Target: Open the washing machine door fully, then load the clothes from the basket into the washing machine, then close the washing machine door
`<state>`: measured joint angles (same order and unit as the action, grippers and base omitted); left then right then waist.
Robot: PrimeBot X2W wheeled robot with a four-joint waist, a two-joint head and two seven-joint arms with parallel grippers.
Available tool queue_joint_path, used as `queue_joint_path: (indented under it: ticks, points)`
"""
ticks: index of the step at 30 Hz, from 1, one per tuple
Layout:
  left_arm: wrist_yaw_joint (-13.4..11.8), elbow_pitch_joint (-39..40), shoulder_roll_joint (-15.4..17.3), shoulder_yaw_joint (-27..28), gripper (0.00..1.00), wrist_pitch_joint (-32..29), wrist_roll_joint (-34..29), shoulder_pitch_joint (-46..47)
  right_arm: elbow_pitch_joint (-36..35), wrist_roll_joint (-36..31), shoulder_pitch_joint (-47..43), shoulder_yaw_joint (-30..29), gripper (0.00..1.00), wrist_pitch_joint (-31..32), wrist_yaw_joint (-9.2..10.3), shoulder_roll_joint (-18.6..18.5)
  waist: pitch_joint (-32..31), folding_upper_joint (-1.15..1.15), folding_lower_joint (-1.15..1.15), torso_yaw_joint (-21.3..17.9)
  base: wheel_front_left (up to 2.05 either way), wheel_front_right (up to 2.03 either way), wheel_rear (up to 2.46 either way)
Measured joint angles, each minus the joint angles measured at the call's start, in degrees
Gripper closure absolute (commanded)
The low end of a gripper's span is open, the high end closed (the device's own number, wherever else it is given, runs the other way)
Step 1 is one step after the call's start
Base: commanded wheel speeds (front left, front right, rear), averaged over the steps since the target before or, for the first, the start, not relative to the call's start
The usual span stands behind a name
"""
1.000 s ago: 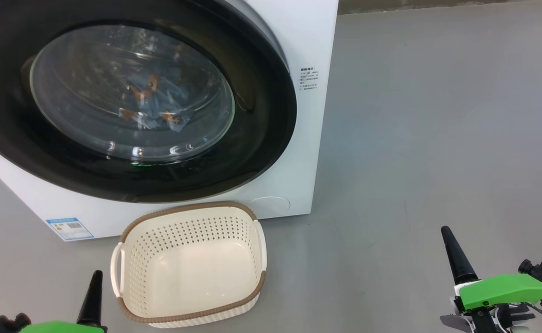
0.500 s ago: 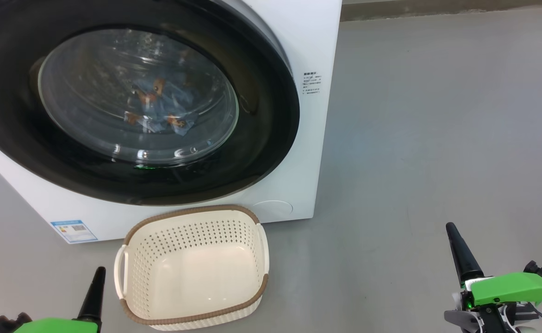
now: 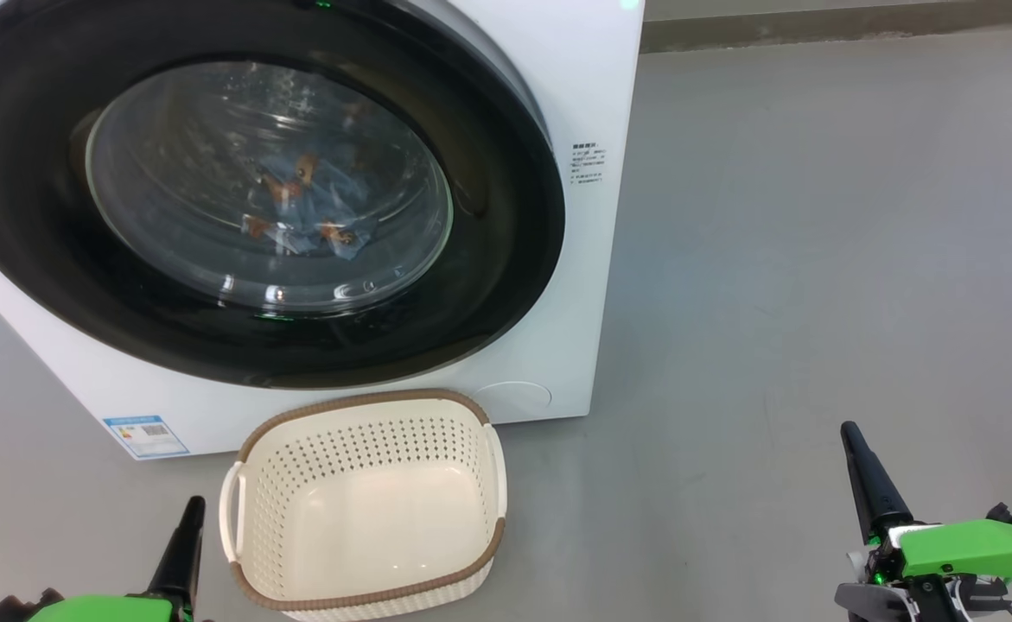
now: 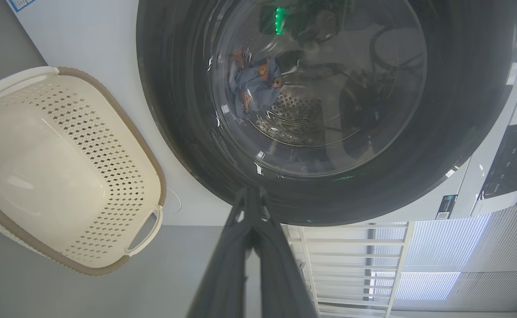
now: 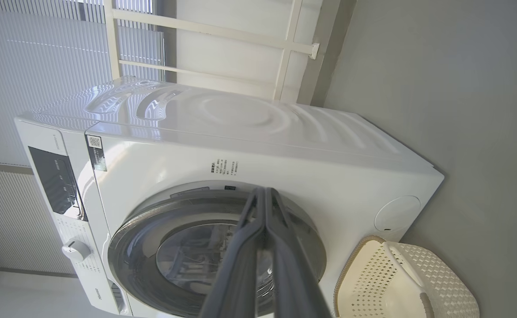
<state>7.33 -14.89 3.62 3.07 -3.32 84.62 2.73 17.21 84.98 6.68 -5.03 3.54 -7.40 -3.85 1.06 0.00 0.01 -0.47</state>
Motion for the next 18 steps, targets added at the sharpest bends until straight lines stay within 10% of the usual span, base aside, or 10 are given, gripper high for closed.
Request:
queue_joint_path:
  ticks: [18]
  points:
    - [-0.01, -0.24, -0.97, 0.97, 1.00, -2.47, 7.49, 1.03, -1.43, 6.98, -0.99, -2.02, 1.00, 2.43, 0.00, 0.67, -0.88, 0.00, 0.00, 0.47, 0.00, 0.00, 0.00]
